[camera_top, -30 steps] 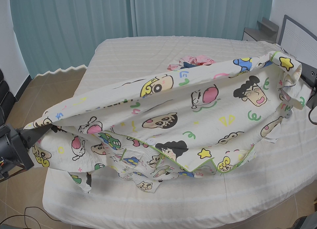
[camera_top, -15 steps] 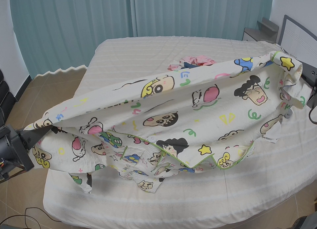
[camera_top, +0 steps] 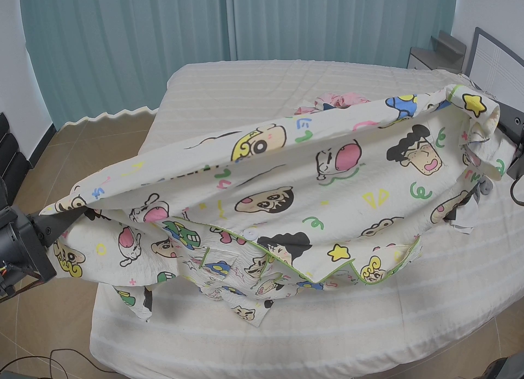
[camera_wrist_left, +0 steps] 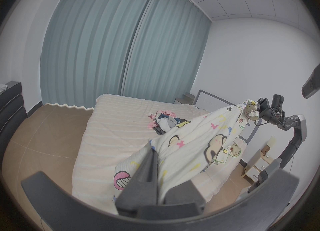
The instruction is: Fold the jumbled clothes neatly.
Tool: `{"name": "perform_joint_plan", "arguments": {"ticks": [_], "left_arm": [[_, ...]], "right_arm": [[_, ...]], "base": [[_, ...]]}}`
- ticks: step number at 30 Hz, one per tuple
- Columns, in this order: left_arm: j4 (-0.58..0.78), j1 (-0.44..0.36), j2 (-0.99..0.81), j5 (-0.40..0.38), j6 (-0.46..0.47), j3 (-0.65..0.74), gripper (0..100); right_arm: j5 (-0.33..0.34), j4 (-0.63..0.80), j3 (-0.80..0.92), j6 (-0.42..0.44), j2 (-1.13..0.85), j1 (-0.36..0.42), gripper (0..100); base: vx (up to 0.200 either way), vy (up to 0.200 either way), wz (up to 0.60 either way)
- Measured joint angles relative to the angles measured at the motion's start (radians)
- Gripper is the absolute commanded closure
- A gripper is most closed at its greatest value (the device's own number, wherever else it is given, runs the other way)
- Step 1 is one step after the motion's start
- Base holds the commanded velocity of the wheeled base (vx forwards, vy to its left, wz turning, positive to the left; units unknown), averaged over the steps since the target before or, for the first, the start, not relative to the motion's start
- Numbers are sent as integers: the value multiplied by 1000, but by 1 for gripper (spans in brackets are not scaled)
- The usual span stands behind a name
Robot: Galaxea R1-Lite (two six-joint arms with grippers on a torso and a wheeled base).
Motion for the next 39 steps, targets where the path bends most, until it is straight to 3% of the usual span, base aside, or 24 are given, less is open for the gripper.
{"name": "perform_joint_plan", "arguments": {"ticks": [14,32,39], "left_arm": [[0,1,0,1,5,4,100],[0,1,-1,0,6,8,100],[-1,0,-9,0,7,23,100]], "right_arm": [[2,-1,0,0,0,-1,100],[1,0,-1,0,-7,-1,100],[1,3,-10,-1,-40,0,100]], "base": [[0,29,0],[-200,0,0],[0,0,0]]}}
